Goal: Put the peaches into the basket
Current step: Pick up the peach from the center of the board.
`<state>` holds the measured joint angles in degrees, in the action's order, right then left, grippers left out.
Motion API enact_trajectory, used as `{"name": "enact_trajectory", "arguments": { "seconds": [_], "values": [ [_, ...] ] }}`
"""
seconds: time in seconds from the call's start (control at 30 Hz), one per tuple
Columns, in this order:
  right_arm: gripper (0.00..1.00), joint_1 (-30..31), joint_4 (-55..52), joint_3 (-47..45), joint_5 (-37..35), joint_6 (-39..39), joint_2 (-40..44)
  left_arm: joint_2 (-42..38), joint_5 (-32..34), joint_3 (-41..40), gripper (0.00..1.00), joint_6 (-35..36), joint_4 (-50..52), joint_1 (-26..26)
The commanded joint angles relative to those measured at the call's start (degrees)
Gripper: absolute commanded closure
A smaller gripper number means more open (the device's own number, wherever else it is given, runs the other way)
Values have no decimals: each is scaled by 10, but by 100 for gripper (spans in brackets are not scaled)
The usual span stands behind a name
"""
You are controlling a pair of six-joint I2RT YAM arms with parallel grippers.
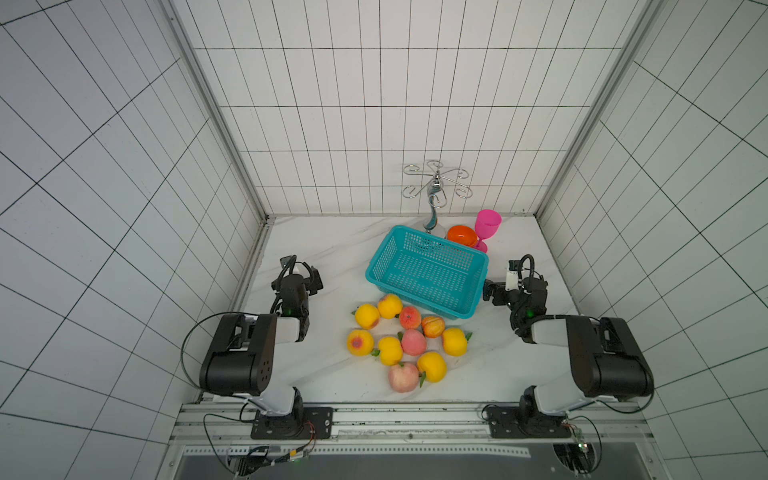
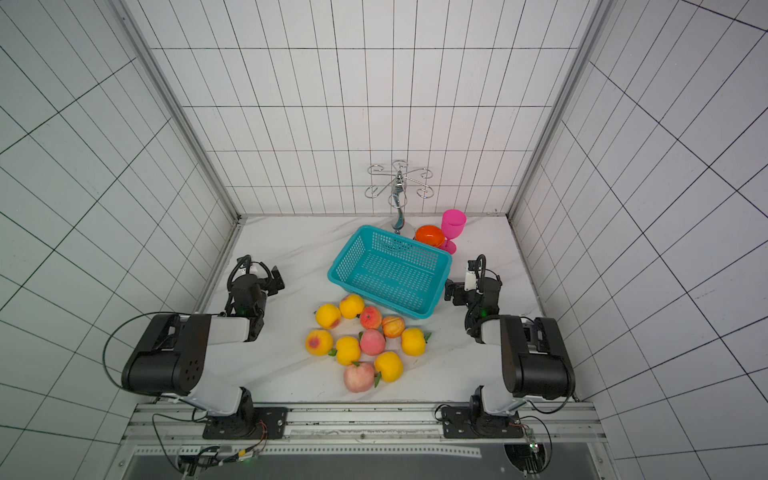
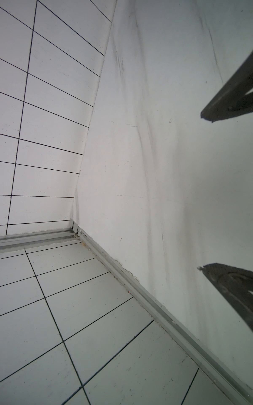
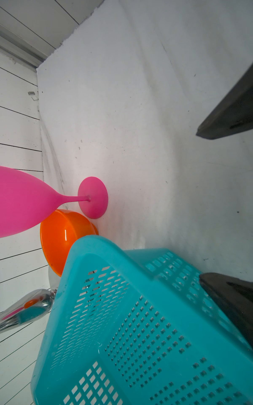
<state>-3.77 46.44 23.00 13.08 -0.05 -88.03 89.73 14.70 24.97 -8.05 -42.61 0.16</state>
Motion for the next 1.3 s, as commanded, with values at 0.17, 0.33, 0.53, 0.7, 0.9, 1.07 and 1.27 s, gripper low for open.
{"name": "enact_trajectory", "arguments": {
  "seconds": [0.17,0.33,0.53,0.7,0.9,1.07,1.27],
  "values": [
    [1,-6,-40,34,47,-18,22,-27,-1,14,1,4,16,-1],
    [1,-7,-62,37,68,-25,36,-28,-2,17,1,6,19,-1],
    [1,-9,-99,46,70,-24,67,-61,2,26,1,4,68,-3],
    [1,-9,-183,72,57,-15,104,-113,40,46,1,16,141,-36],
    [1,-8,-352,106,-8,0,180,-205,-15,64,2,3,232,-65],
    [1,-7,-526,154,-47,26,251,-268,-33,90,1,-54,325,-101],
    [1,20,-676,200,-71,56,342,-264,-75,206,1,-195,579,-116]
  ]
}}
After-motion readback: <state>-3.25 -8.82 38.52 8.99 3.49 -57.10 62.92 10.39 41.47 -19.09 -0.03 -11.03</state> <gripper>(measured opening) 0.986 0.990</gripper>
